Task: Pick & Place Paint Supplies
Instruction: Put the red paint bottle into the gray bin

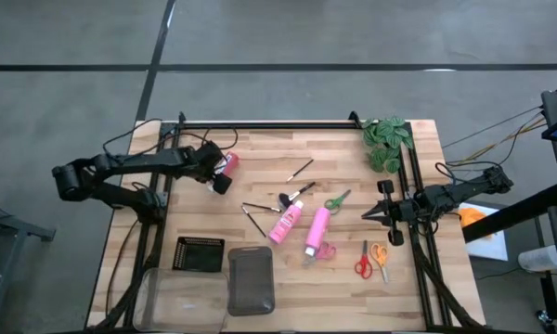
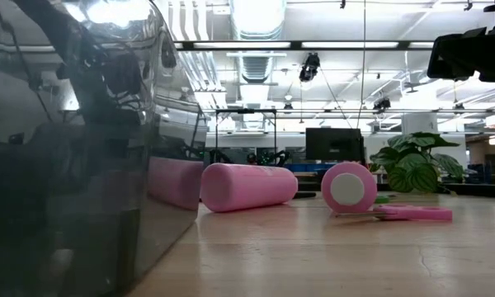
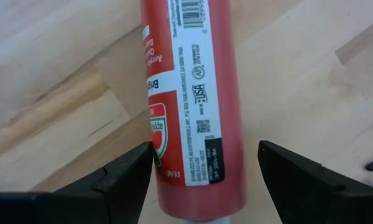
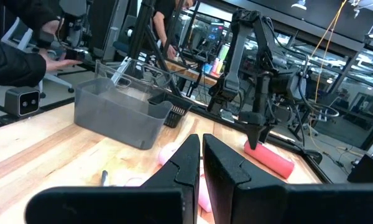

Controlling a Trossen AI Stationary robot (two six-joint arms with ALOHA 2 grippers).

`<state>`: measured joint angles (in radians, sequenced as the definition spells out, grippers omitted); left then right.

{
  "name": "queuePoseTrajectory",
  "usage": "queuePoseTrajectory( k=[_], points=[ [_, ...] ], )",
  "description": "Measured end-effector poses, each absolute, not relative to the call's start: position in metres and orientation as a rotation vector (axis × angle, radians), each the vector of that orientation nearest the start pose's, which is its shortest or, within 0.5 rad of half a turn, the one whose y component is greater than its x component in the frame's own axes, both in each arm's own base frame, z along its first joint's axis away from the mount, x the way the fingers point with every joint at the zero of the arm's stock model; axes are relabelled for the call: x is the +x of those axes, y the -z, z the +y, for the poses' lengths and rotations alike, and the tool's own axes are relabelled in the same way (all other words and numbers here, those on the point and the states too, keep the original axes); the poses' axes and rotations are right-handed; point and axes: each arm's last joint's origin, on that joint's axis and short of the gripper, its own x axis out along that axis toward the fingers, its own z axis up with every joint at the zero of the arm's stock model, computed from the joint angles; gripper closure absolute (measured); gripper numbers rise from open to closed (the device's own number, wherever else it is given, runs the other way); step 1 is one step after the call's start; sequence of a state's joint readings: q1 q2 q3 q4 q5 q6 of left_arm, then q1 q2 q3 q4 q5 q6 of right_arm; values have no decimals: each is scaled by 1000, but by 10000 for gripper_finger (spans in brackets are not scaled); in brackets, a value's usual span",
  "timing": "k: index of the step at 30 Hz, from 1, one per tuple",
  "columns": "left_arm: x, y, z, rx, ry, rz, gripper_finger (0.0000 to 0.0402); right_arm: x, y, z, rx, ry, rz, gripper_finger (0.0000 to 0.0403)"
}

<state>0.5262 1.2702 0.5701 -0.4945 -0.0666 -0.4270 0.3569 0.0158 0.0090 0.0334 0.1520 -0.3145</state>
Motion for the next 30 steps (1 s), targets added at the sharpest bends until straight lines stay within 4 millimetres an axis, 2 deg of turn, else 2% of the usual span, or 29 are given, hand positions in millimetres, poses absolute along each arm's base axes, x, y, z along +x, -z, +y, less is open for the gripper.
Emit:
queuePoseTrajectory(
  k=[6, 12, 16, 25, 30],
  points=[
    [177, -150, 104, -681, -752, 1070, 121, 93, -169, 30, -307, -199, -58, 388],
    [179, -146, 105, -713, -765, 1076, 185, 93, -169, 30, -307, -199, -58, 388],
    [180, -145, 105, -718, -768, 1079, 212, 93, -169, 30, -307, -199, -58, 388],
    [180, -146, 105, -727, -774, 1071, 218, 93, -169, 30, -307, -199, -58, 388],
    [179, -159, 104, -769, -789, 1067, 218, 93, -169, 30, -307, -199, -58, 388]
  ],
)
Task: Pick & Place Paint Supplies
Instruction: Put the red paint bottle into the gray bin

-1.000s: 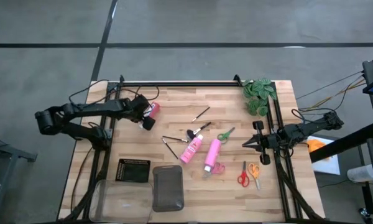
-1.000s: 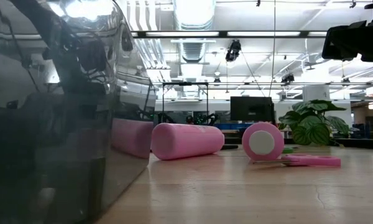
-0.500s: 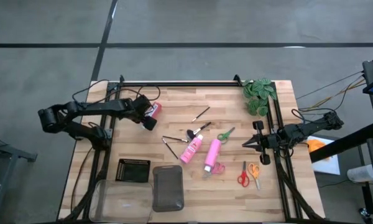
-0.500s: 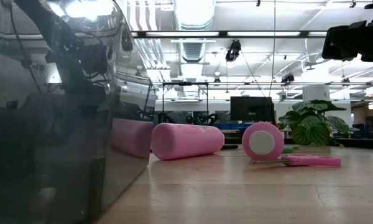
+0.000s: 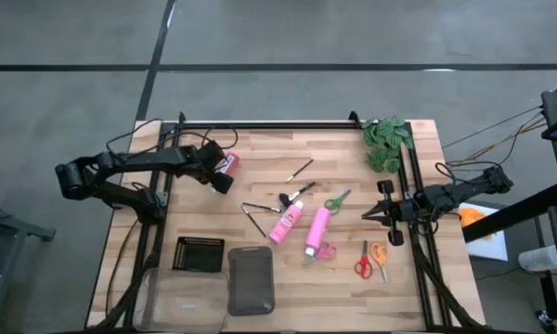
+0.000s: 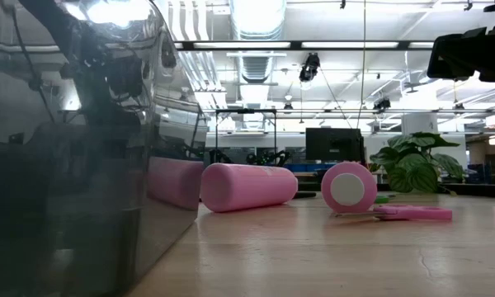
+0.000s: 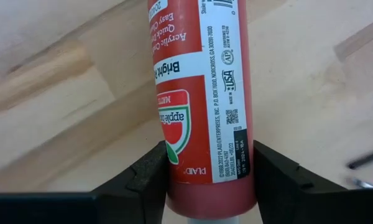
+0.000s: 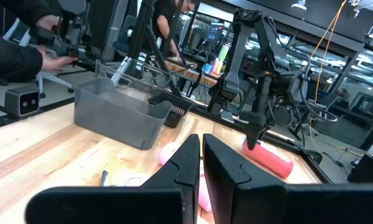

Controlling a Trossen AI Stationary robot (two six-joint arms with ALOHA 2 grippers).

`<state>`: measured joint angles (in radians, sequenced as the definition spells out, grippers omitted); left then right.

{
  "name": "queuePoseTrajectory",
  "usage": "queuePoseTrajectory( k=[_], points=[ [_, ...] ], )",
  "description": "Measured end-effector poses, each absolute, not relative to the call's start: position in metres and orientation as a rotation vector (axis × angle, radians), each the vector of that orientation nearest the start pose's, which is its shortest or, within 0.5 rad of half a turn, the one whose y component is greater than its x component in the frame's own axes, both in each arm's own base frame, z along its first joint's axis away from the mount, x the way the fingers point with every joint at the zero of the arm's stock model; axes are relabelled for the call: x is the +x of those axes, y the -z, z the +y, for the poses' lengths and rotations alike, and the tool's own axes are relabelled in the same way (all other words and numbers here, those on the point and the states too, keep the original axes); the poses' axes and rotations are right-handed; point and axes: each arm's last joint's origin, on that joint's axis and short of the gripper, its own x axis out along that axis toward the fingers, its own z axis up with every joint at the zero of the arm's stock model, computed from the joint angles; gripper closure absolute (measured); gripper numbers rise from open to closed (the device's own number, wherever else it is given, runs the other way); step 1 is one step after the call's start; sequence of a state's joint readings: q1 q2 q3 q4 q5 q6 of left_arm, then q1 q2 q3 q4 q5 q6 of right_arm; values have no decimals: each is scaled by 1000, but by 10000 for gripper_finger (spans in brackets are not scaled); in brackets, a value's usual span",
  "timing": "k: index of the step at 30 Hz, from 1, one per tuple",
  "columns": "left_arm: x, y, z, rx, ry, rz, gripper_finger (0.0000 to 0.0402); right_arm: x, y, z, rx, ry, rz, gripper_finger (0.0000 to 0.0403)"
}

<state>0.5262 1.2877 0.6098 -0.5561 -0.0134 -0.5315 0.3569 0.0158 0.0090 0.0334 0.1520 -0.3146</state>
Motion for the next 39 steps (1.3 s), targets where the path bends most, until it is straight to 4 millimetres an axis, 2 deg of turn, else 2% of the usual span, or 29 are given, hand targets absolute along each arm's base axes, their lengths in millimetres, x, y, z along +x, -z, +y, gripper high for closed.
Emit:
queuePoseTrajectory(
  k=[7, 10, 15, 23, 31, 39],
  points=[
    [180, -206, 103, -824, -755, 995, 219, 93, -169, 30, -307, -199, -58, 388],
    [179, -229, 101, -914, -744, 906, 219, 93, -169, 30, -307, -199, -58, 388],
    [173, -255, 88, -1074, -764, 834, 219, 93, -169, 30, -307, -199, -58, 388],
    [179, -276, 32, -1152, -673, 883, 219, 93, -169, 30, -307, -199, -58, 388],
    [187, -284, -34, -1274, -676, 916, 219, 93, -169, 30, -307, -199, -58, 388],
    [198, -294, -85, -1367, -729, 866, 219, 93, -169, 30, -307, -199, -58, 388]
  ],
)
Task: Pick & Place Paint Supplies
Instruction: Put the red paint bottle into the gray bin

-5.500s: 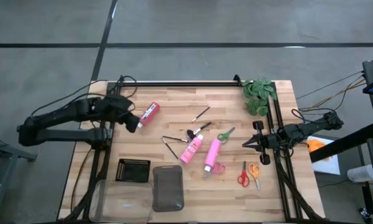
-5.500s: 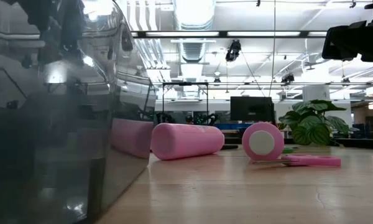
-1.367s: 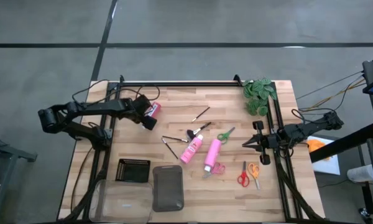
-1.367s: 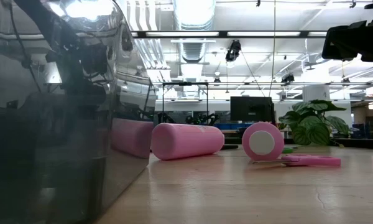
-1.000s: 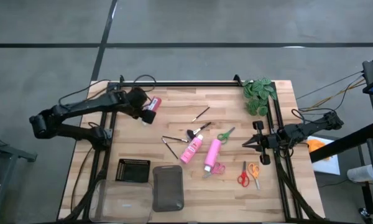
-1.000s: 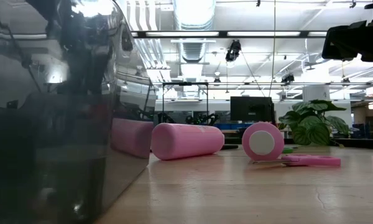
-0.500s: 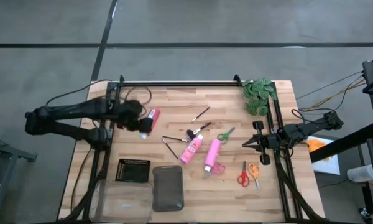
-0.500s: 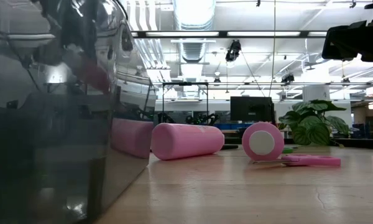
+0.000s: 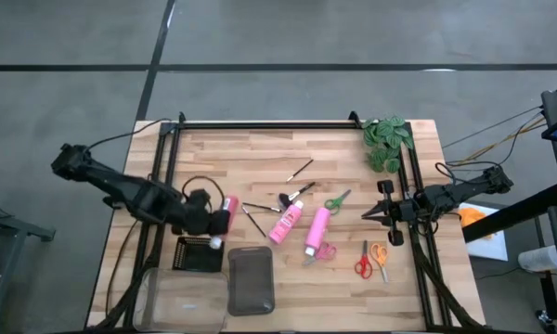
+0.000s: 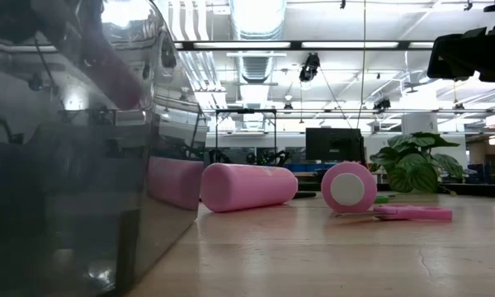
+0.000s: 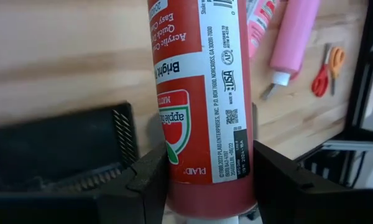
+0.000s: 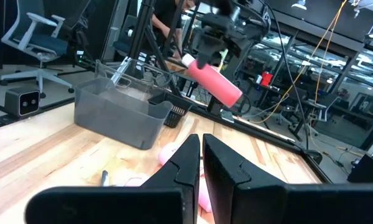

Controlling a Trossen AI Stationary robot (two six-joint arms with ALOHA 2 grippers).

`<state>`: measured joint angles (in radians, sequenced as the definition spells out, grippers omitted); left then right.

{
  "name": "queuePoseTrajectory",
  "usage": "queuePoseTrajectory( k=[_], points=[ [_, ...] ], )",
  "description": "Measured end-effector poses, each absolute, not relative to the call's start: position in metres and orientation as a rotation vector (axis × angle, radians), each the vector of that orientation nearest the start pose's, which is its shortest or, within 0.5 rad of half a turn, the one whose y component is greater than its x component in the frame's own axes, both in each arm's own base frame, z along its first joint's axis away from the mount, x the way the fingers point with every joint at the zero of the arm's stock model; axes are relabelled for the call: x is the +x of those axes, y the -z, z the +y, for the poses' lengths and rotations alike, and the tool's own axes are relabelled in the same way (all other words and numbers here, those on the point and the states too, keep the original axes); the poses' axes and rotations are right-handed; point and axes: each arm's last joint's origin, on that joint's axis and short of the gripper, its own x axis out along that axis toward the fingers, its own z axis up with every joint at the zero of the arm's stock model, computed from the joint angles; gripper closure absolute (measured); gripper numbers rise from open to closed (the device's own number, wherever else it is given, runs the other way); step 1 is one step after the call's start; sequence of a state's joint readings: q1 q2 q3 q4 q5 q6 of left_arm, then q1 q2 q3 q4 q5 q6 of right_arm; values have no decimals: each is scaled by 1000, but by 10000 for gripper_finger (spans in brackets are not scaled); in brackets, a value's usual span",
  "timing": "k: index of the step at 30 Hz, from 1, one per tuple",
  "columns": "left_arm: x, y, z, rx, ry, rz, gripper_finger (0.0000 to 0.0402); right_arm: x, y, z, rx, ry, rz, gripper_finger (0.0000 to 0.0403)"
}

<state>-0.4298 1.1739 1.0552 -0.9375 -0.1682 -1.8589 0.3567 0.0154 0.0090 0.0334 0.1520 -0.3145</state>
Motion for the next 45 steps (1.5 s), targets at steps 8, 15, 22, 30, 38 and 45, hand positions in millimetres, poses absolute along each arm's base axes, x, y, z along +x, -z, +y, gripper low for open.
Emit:
queuePoseTrajectory(
  k=[8, 15, 22, 30, 38, 45],
  points=[
    [237, -293, -133, -1443, -821, 864, 219, 93, -169, 30, -307, -199, -58, 388],
    [283, -284, -172, -1455, -874, 900, 219, 93, -169, 30, -307, -199, -58, 388],
    [314, -266, -209, -1481, -914, 940, 219, 93, -169, 30, -307, -199, -58, 388],
    [320, -237, -233, -1493, -1027, 878, 219, 93, -169, 30, -306, -199, -59, 388],
    [330, -199, -238, -1358, -1075, 859, 219, 93, -169, 30, -307, -199, -58, 388],
    [334, -188, -239, -1397, -1121, 837, 219, 93, -169, 30, -307, -199, -58, 388]
  ],
)
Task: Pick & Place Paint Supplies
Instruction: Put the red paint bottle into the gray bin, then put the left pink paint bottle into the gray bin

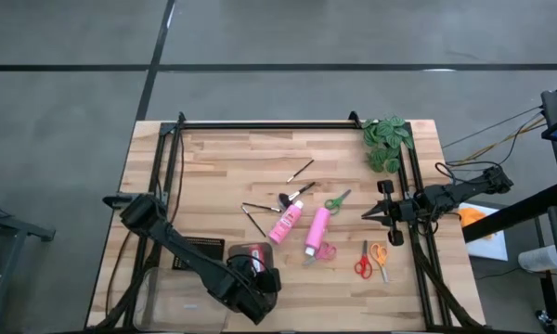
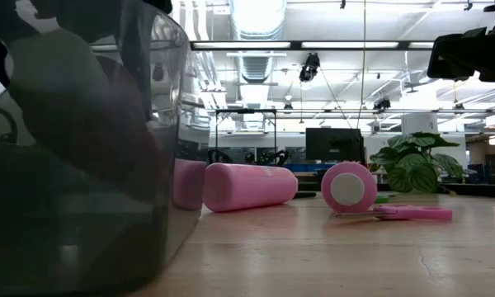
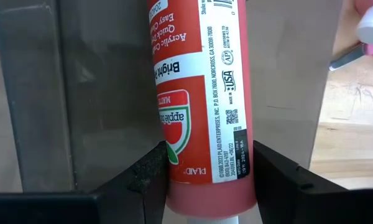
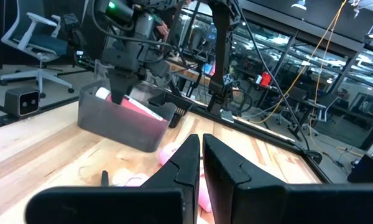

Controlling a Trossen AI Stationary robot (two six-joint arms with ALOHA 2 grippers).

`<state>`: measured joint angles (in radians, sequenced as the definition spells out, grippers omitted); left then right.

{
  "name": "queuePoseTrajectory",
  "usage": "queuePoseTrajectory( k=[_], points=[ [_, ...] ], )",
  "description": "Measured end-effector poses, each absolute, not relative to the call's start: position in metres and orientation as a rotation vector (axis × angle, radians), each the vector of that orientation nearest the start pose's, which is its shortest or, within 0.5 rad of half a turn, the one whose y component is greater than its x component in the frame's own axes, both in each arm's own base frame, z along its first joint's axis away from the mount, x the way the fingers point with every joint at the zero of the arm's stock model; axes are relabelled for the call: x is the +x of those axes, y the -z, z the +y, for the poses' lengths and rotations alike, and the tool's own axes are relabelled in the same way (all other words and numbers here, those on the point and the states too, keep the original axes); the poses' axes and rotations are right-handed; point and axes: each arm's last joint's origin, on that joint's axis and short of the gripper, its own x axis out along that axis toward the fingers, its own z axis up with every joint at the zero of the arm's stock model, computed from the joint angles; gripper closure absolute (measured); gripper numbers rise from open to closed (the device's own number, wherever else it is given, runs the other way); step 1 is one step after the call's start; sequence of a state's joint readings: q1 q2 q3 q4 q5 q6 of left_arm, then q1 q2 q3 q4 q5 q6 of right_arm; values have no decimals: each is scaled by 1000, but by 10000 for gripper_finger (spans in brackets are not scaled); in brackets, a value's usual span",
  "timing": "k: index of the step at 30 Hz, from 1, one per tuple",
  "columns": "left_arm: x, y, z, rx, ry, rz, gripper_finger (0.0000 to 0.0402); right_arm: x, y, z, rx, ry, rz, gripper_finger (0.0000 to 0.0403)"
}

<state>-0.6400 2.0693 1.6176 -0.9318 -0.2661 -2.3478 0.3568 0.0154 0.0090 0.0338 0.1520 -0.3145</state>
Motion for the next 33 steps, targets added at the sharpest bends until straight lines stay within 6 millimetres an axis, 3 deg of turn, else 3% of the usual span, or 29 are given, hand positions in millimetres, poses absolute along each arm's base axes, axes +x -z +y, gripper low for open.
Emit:
queuePoseTrajectory(
  k=[8, 19, 28, 33],
  points=[
    [334, -189, -239, -1406, -1120, 829, 209, 93, -169, 30, -307, -199, -58, 388],
    [334, -190, -239, -1410, -1114, 825, 97, 93, -169, 30, -307, -199, -58, 388],
    [331, -199, -237, -1417, -1102, 824, 88, 93, -169, 30, -307, -199, -58, 388],
    [323, -224, -231, -1424, -1072, 821, 88, 93, -169, 30, -307, -199, -58, 388]
  ],
)
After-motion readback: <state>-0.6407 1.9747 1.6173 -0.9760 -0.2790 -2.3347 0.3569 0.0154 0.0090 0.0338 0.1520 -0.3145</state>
